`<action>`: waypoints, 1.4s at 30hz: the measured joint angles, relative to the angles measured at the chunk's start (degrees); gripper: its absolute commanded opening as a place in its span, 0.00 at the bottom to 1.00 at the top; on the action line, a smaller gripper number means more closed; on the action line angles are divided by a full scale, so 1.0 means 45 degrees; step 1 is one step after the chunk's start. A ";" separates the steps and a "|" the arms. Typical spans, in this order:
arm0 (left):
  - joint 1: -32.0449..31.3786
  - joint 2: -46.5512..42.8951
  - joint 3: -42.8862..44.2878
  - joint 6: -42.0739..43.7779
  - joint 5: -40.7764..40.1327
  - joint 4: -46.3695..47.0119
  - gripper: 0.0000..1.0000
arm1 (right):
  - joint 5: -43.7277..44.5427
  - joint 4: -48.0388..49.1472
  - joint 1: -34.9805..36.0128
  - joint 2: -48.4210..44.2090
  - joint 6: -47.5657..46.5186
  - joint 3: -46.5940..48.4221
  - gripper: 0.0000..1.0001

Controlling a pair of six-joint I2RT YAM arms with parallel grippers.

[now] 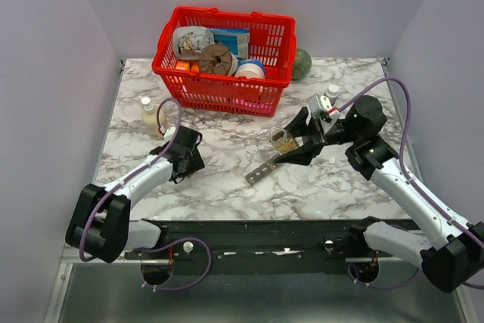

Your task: Sort the pills into containers

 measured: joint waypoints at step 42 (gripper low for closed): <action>0.0146 -0.4347 0.0078 0.2006 0.5911 0.0840 0.08 | -0.0039 -0.3249 -0.1044 0.0170 -0.3677 0.0180 0.00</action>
